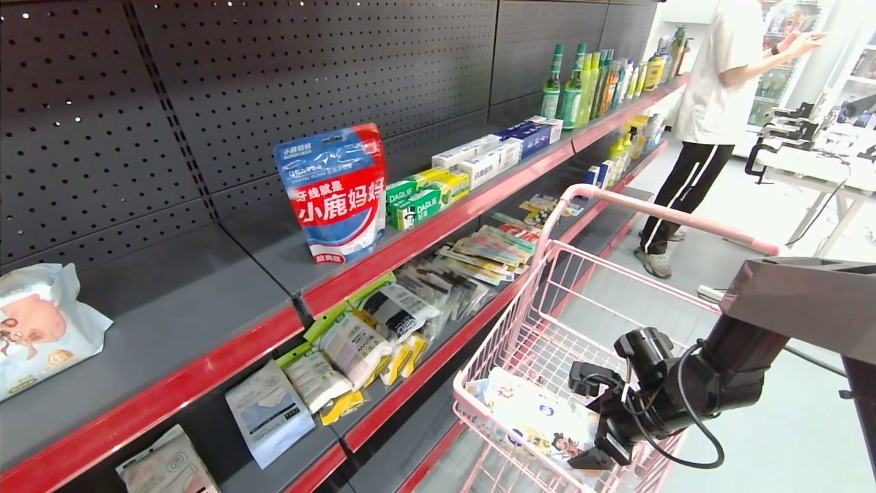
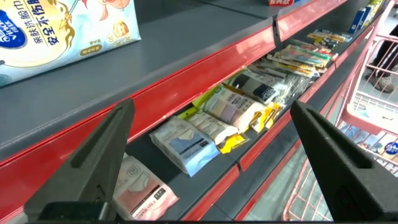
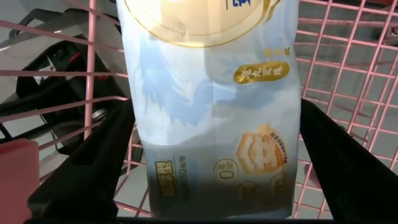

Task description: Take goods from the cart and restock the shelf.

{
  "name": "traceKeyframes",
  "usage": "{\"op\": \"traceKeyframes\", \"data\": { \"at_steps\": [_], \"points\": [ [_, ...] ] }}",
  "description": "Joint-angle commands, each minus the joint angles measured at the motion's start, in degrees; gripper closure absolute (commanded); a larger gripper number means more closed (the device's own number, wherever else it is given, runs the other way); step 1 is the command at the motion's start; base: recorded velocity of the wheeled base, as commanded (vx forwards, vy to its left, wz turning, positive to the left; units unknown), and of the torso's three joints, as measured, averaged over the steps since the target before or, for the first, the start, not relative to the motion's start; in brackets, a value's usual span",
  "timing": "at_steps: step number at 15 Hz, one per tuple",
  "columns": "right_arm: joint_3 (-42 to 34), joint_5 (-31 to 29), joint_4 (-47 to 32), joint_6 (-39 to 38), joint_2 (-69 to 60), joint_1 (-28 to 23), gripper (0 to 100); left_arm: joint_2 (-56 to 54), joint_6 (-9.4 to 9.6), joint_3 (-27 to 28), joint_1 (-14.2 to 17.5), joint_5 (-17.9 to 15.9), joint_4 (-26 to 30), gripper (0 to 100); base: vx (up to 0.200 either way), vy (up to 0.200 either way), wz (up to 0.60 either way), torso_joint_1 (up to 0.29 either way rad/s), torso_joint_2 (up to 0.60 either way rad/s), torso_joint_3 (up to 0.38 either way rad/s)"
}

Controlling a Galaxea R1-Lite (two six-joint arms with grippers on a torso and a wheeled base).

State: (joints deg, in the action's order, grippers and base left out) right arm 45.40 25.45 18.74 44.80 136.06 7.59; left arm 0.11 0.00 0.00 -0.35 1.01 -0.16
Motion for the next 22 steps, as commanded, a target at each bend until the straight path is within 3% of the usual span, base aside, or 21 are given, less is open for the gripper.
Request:
{"op": "traceKeyframes", "data": {
  "at_steps": [1,5,14,21,22],
  "points": [
    [-0.05,0.03,0.25,0.02,0.08,0.05,0,-0.02,0.0,0.0,0.0,0.04,0.07,0,0.0,0.0,0.0,-0.095,0.18,0.124],
    [-0.13,0.03,2.97,-0.06,0.87,1.02,0,-0.02,0.0,0.0,0.0,0.04,-0.02,0,0.0,0.0,0.0,-0.138,0.34,0.207],
    [-0.84,3.9,3.85,-1.29,-1.41,1.55,0,-0.02,0.0,0.0,0.0,0.04,0.07,0,0.0,0.0,0.0,-0.008,0.02,0.012],
    [0.04,0.21,4.03,-0.68,-0.36,2.51,0,-0.02,0.0,0.0,0.0,0.04,0.07,0,0.0,0.0,0.0,0.0,0.0,0.0],
    [-0.05,0.39,4.11,-0.68,-0.36,2.51,100,-0.02,0.0,0.0,0.0,0.13,0.07,0,0.0,0.0,0.0,0.0,0.0,0.0]
  ]
}}
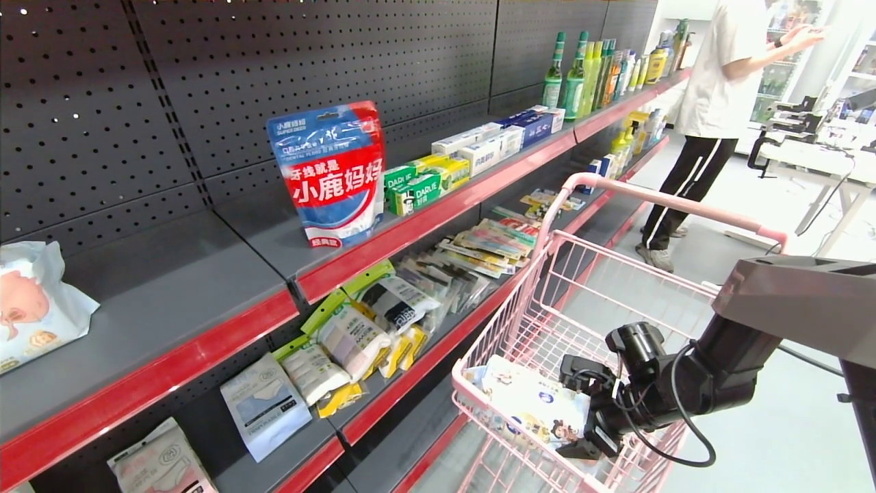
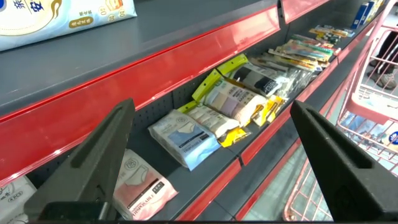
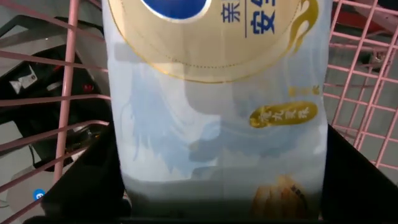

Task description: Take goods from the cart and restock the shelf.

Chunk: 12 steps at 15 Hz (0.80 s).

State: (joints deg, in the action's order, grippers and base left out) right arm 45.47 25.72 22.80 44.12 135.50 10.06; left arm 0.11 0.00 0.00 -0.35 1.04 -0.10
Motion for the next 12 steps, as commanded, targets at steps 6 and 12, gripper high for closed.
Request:
{"op": "traceKeyframes", "data": {
  "at_steps": [6,12],
  "points": [
    [-3.63,1.61,0.14,-2.63,-5.24,-1.8,100,-0.02,-0.09,0.0,0.0,0.02,0.01,0,0.0,0.0,0.0,0.0,0.0,0.0],
    [-8.47,-8.14,0.06,-20.04,-31.79,-1.53,100,-0.02,-0.09,0.0,0.0,0.02,0.01,0,0.0,0.0,0.0,0.0,0.0,0.0]
  ]
}}
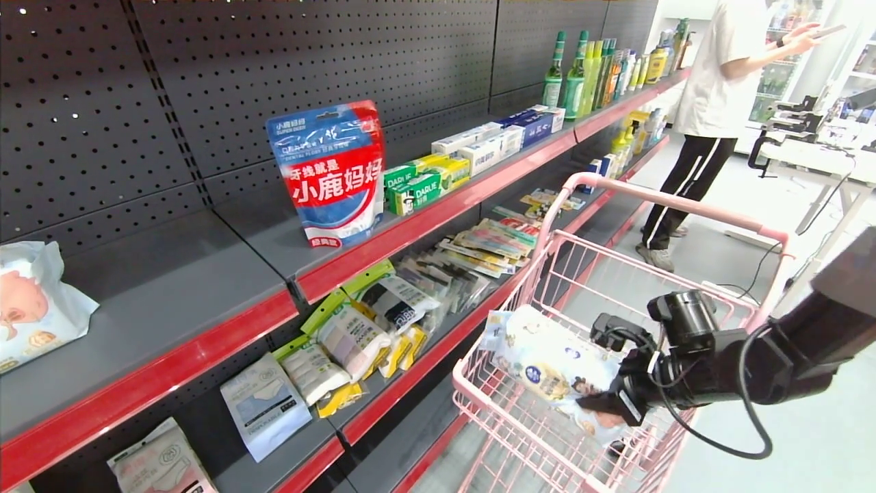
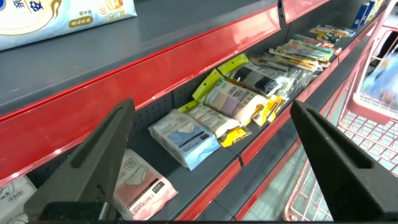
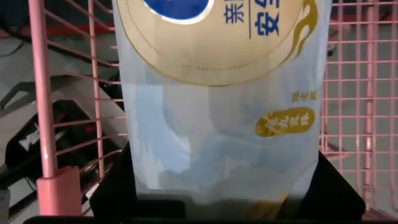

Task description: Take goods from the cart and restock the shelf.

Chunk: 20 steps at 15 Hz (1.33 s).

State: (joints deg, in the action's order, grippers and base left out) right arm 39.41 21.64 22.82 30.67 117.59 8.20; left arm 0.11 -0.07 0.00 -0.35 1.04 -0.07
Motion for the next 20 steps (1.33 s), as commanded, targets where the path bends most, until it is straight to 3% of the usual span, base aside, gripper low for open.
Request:
{"op": "traceKeyframes", "data": {
  "at_steps": [1,2,3,5,6,9,12,14,17,20],
  "points": [
    [-3.64,-6.26,0.03,-9.4,-19.07,0.5,100,-0.02,-0.01,0.0,0.0,0.02,-0.01,0,0.0,0.0,0.0,0.0,0.0,0.0],
    [-3.64,-6.26,0.03,-9.4,-19.07,0.5,100,-0.02,-0.01,0.0,0.0,0.02,-0.01,0,0.0,0.0,0.0,0.0,0.0,0.0],
    [-6.72,-12.59,0.03,-13.62,-30.05,1.64,100,-0.02,-0.01,0.0,0.0,0.02,-0.01,0,0.0,0.0,0.0,0.0,0.0,0.0],
    [-10.23,-17.33,-0.06,-15.03,-38.66,2.43,100,-0.02,-0.01,0.0,0.0,0.02,-0.01,0,0.0,0.0,0.0,0.0,0.0,0.0],
    [-15.59,-19.62,-0.06,-15.29,-47.19,1.82,100,-0.02,-0.01,0.0,0.0,0.02,-0.01,0,0.0,0.0,0.0,0.0,0.0,0.0],
    [-22.71,-23.66,-0.5,-14.76,-63.01,-4.69,100,-0.02,-0.01,0.0,0.0,0.02,-0.01,0,0.0,0.0,0.0,0.0,0.0,0.0],
    [-22.98,-27.88,-0.5,-14.68,-73.03,-10.93,100,-0.02,-0.01,0.0,0.0,0.02,-0.01,0,0.0,0.0,0.0,0.0,0.0,0.0],
    [-25.09,-28.14,-2.43,-14.15,-80.24,-12.16,100,-0.02,-0.01,0.0,0.0,0.02,-0.01,0,0.0,0.0,0.0,0.0,0.0,0.0],
    [-21.92,-26.91,-25.02,-14.15,-93.86,-11.54,100,-0.02,-0.01,0.0,0.0,0.02,-0.01,0,0.0,0.0,0.0,0.0,0.0,0.0],
    [-21.13,-23.31,-33.72,-14.59,-101.95,-11.02,100,-0.02,-0.01,0.0,0.0,0.02,-0.01,0,0.0,0.0,0.0,0.0,0.0,0.0]
  ]
}}
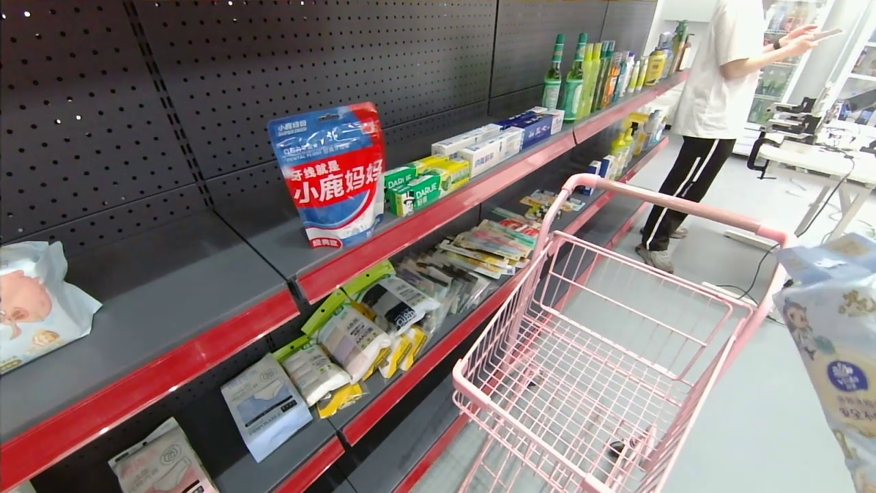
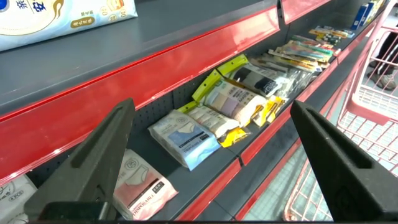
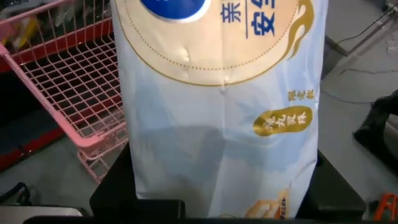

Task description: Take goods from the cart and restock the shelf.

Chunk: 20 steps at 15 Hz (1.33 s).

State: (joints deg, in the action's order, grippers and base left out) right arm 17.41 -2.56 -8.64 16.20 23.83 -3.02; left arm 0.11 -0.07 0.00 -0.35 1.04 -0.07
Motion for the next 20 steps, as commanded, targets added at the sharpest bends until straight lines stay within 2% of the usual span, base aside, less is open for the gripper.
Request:
{"op": "traceKeyframes", "data": {
  "at_steps": [1,7,20],
  "points": [
    [1.22,0.98,-2.43,-0.12,-8.54,0.3,100,-0.02,-0.01,0.0,0.0,0.02,-0.01,0,0.0,0.0,0.0,0.0,0.0,0.0],
    [1.4,0.98,-2.34,-0.12,-8.1,0.3,100,-0.02,-0.01,0.0,0.0,0.02,-0.01,0,0.0,0.0,0.0,0.015,-0.03,-0.021],
    [2.19,0.98,-1.99,-0.21,-4.67,3.2,100,-0.02,-0.01,0.0,0.0,0.02,-0.01,0,0.0,0.0,0.0,0.189,-0.44,-0.254]
  ]
}}
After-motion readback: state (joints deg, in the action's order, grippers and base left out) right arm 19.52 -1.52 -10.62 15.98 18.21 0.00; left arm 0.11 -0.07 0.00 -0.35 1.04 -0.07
